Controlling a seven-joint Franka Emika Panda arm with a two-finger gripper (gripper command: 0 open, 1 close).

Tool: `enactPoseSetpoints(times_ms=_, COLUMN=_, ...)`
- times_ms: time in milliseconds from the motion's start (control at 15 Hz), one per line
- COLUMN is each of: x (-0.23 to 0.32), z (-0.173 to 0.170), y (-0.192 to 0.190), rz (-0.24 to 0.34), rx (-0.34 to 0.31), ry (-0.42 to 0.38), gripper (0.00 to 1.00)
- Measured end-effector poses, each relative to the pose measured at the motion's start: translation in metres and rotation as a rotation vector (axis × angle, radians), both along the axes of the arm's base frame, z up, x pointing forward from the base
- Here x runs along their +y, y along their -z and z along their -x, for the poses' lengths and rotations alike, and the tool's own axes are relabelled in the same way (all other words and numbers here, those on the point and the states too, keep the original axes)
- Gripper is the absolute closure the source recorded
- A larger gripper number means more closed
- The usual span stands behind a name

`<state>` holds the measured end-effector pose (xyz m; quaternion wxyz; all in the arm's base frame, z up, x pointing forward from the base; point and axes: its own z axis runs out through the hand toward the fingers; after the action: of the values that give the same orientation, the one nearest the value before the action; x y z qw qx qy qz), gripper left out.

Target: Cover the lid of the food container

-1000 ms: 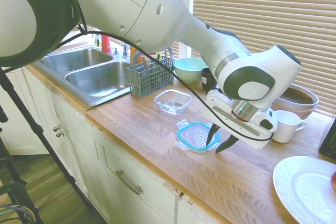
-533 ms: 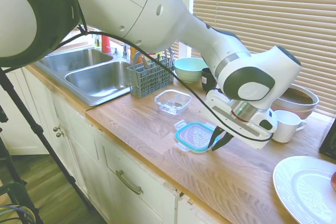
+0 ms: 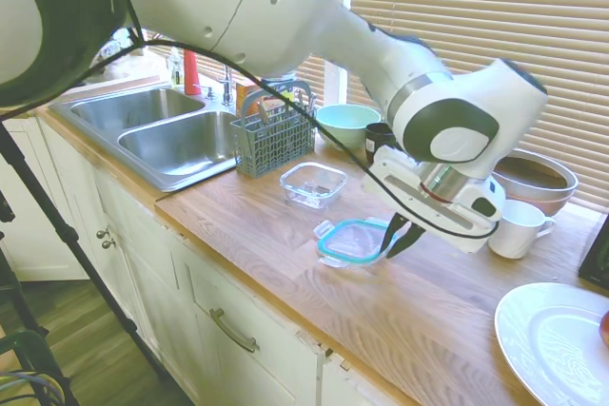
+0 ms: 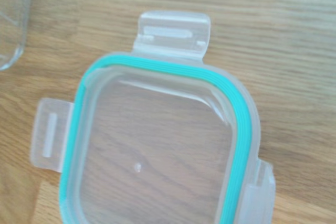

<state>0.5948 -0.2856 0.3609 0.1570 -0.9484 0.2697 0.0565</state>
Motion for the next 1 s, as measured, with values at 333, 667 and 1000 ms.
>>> enactPoseSetpoints(times_ms=333, x=0.021, z=0.002, y=-0.062, rz=0.013, rx=-0.051, ry=0.002, gripper=1.00)
enactPoseSetpoints(times_ms=667, x=0.049, z=0.003, y=-0.094, rz=0.030, rx=-0.071, ry=0.008, gripper=1.00)
enactPoseSetpoints(times_ms=1000, x=0.081, z=0.004, y=-0.121, rz=0.068, rx=-0.078, ry=0.010, gripper=1.00)
